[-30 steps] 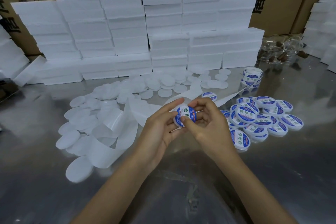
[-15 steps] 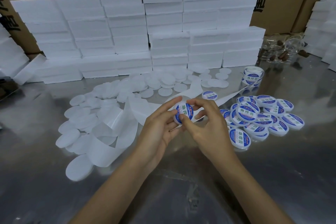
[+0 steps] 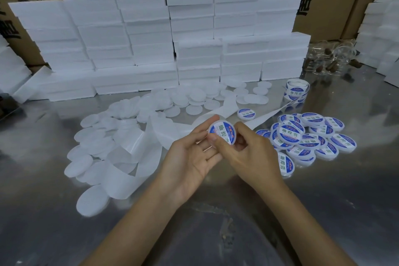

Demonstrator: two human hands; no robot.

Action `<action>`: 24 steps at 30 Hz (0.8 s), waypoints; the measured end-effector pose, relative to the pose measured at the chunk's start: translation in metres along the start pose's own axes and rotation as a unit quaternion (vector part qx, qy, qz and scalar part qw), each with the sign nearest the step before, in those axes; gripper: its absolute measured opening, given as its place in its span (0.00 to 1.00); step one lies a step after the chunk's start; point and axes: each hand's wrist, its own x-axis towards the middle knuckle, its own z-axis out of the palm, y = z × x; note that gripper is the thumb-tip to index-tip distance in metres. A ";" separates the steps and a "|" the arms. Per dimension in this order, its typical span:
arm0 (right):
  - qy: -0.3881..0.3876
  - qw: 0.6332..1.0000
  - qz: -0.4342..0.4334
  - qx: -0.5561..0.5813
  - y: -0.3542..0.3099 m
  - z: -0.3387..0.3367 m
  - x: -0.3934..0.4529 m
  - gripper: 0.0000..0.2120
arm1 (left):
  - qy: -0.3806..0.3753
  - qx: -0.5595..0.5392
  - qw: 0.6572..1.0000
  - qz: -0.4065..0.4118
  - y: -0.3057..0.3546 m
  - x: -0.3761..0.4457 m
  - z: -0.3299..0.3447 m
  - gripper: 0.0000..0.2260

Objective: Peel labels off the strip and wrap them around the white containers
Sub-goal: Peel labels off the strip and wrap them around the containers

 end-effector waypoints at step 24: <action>-0.153 0.985 -0.013 0.080 0.008 -0.004 0.002 0.27 | 0.139 0.332 0.916 0.177 0.004 -0.004 -0.001 0.08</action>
